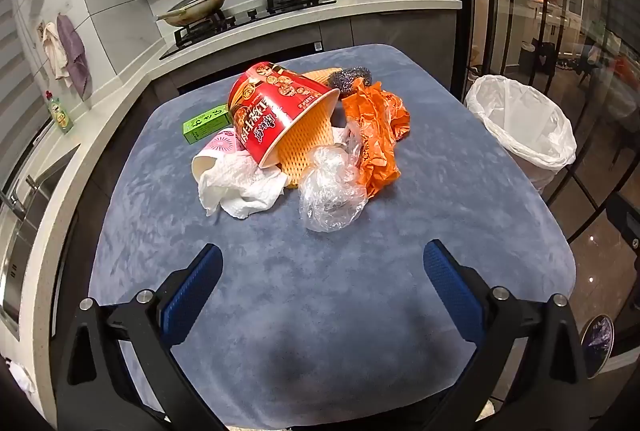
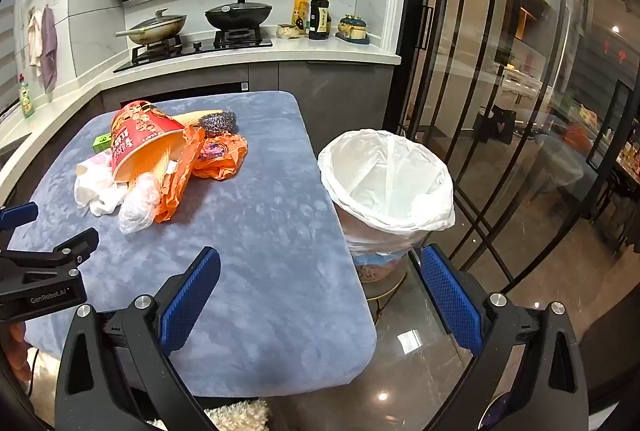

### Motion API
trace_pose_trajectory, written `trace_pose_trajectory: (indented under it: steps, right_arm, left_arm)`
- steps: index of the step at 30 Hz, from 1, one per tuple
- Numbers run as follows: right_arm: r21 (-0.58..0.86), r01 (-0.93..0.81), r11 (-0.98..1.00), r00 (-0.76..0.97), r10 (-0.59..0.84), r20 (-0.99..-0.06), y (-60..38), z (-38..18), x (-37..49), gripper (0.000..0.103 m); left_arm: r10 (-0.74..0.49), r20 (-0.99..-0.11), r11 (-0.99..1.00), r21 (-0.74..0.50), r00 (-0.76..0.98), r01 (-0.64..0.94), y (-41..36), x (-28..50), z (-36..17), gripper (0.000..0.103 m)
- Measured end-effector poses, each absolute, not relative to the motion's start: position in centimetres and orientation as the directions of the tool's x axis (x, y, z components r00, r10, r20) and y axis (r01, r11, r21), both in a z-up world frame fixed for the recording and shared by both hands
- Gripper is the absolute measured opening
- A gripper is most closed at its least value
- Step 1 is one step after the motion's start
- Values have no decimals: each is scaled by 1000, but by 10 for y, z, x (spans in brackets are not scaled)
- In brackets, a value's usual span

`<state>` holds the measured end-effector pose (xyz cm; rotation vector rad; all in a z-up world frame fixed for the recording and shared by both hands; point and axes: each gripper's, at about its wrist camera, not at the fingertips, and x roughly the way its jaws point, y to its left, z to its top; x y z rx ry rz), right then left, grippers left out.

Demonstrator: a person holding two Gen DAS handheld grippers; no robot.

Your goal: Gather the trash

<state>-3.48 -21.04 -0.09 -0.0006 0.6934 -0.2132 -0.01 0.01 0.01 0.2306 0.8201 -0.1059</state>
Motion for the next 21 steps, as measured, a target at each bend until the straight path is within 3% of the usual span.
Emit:
trace_pose_trajectory:
  steps: [21]
  right_arm:
    - [-72,196,978,744,-196,-639,-212,-3,-35,96]
  left_arm:
    - [9,-727,968,179,687,177,3,0,-1,96]
